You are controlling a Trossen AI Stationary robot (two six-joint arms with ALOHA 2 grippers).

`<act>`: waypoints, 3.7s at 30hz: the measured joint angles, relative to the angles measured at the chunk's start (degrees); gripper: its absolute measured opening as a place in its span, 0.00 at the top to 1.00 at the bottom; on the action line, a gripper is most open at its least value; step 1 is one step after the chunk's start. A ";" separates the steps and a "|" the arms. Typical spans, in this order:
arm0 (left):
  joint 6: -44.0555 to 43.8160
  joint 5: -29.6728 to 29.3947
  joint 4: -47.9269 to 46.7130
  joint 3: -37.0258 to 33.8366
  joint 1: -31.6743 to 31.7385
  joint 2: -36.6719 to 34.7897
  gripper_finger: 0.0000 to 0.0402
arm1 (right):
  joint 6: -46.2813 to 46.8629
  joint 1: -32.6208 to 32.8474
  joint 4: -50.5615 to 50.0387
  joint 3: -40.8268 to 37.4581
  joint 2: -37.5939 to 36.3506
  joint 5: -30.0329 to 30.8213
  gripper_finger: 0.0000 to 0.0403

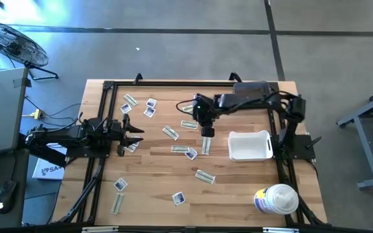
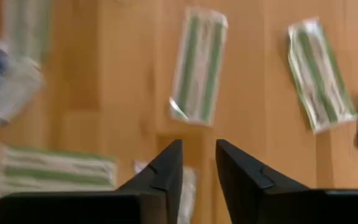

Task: Pick & Place First Aid Supplies
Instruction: Put the alcohol pad into the black bin

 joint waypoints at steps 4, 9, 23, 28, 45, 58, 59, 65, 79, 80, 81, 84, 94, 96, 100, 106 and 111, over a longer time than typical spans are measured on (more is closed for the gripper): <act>-0.01 0.00 0.00 0.01 0.00 0.00 0.61 | -7.20 -1.14 -2.95 1.20 2.55 0.08 0.74; 0.00 0.00 0.00 -0.01 0.00 0.00 0.61 | -12.08 -1.36 -2.17 0.07 4.58 -2.97 0.76; -0.01 0.00 0.00 0.01 -0.02 0.00 0.61 | -13.10 -1.36 -1.50 -1.07 5.44 -1.78 0.77; 0.01 0.00 0.00 0.01 0.00 0.00 0.61 | -13.08 -1.40 -0.77 -1.22 6.80 -2.70 0.77; 0.01 -0.88 -0.06 -0.01 0.00 0.00 0.61 | -13.06 -1.59 -2.30 -0.57 6.47 0.50 0.77; 0.01 -1.01 -0.04 -0.01 0.00 0.00 0.61 | -10.13 -3.98 -3.84 -0.57 6.61 0.04 0.77; 0.01 -1.01 -0.04 -0.01 0.00 0.00 0.61 | -9.87 -4.04 -3.84 -0.57 6.61 0.04 0.77; 0.01 -1.03 -0.04 -0.01 0.00 0.00 0.61 | -5.62 -4.03 -3.83 -0.57 6.65 1.31 0.77; 0.00 -1.03 -0.04 -0.01 -0.01 0.00 0.61 | 0.13 -4.12 -3.80 -0.59 6.65 2.47 0.98; 0.01 -1.03 -0.04 -0.01 0.00 0.00 0.61 | 0.51 -4.14 -3.82 -0.59 6.64 2.49 0.99; 0.01 -1.03 -0.04 -0.01 0.00 0.00 0.61 | 0.97 -4.14 -3.82 -0.59 6.60 2.54 0.99; 0.01 -1.03 -0.04 -0.01 0.00 0.00 0.61 | 2.71 -4.09 -4.08 -0.59 6.06 4.66 0.99; -0.01 -1.05 -0.04 -0.01 -0.01 0.00 0.61 | 6.95 -4.16 -10.05 -0.57 -2.73 15.26 1.00; -0.01 -1.05 -0.04 -0.01 0.00 0.00 0.61 | 8.91 -4.91 -13.25 -0.57 -6.01 20.58 1.00; -0.01 -1.05 -0.04 -0.01 -0.01 0.00 0.61 | 14.30 -8.14 -19.53 -0.57 -12.58 30.33 1.00; 0.00 -1.05 -0.03 -0.01 0.00 0.00 0.61 | 22.77 -17.09 -24.07 -2.69 -19.76 32.87 1.00; 0.01 -1.05 -0.04 -0.01 -0.01 0.00 0.61 | 26.95 -24.01 -22.66 -8.39 -21.39 29.23 1.00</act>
